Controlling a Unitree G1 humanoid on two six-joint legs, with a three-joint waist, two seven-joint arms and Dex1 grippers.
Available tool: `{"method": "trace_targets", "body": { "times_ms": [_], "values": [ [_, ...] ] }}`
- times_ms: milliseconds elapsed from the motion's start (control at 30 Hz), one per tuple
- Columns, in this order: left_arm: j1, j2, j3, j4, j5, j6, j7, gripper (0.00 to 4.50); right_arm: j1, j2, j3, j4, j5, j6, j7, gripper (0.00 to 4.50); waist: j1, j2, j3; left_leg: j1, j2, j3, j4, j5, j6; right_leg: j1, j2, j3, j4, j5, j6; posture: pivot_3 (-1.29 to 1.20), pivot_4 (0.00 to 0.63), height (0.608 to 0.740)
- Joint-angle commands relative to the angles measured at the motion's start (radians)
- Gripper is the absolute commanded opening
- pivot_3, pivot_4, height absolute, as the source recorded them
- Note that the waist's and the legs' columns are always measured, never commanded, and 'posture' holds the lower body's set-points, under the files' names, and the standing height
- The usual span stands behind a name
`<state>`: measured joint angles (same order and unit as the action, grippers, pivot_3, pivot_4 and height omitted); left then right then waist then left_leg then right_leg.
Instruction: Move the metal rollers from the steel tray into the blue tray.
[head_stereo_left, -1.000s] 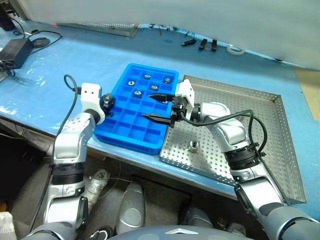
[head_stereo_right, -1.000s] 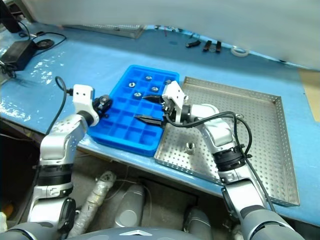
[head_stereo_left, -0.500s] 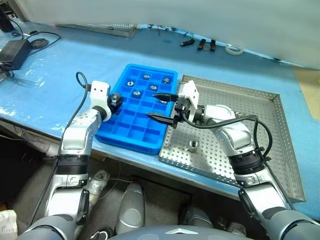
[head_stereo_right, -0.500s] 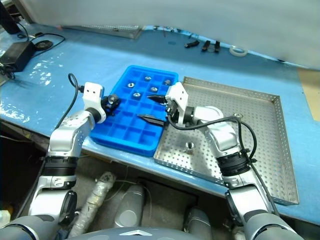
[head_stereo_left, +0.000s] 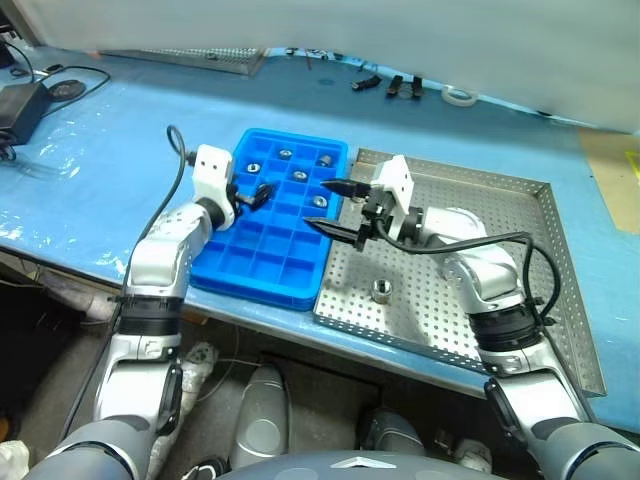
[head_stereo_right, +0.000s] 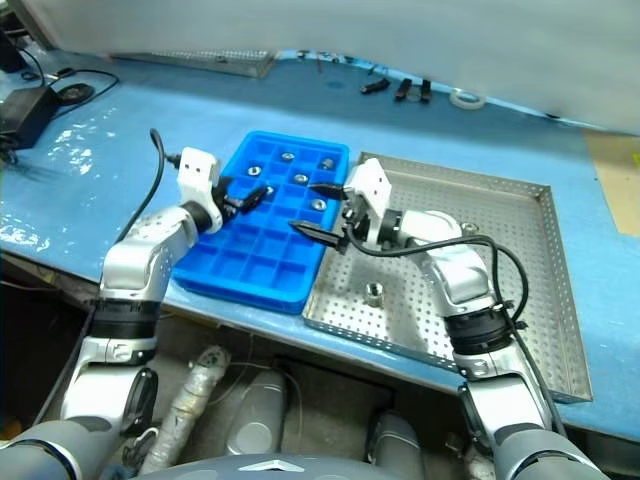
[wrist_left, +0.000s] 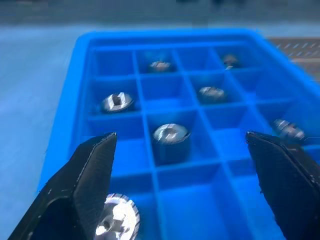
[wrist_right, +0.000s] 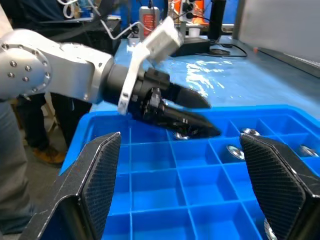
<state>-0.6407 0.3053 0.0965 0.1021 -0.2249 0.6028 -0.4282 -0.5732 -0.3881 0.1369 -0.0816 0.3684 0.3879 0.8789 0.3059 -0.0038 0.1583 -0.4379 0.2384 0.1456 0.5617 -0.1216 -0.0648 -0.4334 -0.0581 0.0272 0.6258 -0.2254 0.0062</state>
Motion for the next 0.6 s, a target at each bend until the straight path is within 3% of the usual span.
{"method": "trace_targets", "body": {
  "times_ms": [33, 167, 400, 500, 600],
  "values": [
    [-0.113, -0.010, -0.046, 0.027, -0.024, -0.042, -0.080, 4.34, 0.032, -0.041, -0.074, -0.082, 0.026, 0.015, -0.023, 4.04, -0.013, 0.000, 0.000, 0.000, 0.000, 0.000, 0.000, 0.000, 0.000, 0.000, 0.000, 0.000, 0.000, 0.000, 0.000, 0.17, 0.150, 0.740],
    [-0.218, -0.016, -0.160, 0.139, -0.037, -0.077, -0.303, 4.34, 0.111, -0.095, -0.146, -0.169, 0.035, 0.048, -0.073, 4.04, -0.042, 0.000, 0.000, 0.000, -0.001, 0.001, 0.000, 0.000, 0.000, 0.001, -0.001, 0.001, -0.001, 0.001, 0.002, 0.04, 0.150, 0.740],
    [-0.277, 0.046, -0.421, 0.303, 0.016, -0.220, -0.802, 4.34, 0.363, -0.187, -0.268, -0.471, 0.112, 0.178, -0.150, 4.04, -0.162, 0.000, 0.000, 0.001, -0.002, 0.002, -0.001, 0.000, 0.002, 0.001, 0.000, 0.003, -0.002, 0.002, 0.003, -0.22, 0.150, 0.740],
    [-0.320, 0.044, -0.482, 0.424, 0.068, -0.325, -0.919, 4.34, 0.488, -0.225, -0.317, -0.594, 0.139, 0.231, -0.175, 4.04, -0.211, 0.001, 0.000, 0.004, -0.001, 0.003, -0.003, 0.000, 0.002, 0.001, 0.001, 0.004, -0.003, 0.002, 0.003, -0.30, 0.150, 0.740],
    [-0.380, 0.008, -0.517, 0.570, 0.123, -0.434, -0.977, 4.34, 0.613, -0.244, -0.374, -0.697, 0.171, 0.277, -0.213, 4.04, -0.229, 0.001, 0.000, 0.009, -0.001, 0.004, -0.004, -0.001, 0.003, 0.008, 0.000, 0.004, -0.006, 0.002, 0.003, -0.37, 0.150, 0.740]
  ]
}}
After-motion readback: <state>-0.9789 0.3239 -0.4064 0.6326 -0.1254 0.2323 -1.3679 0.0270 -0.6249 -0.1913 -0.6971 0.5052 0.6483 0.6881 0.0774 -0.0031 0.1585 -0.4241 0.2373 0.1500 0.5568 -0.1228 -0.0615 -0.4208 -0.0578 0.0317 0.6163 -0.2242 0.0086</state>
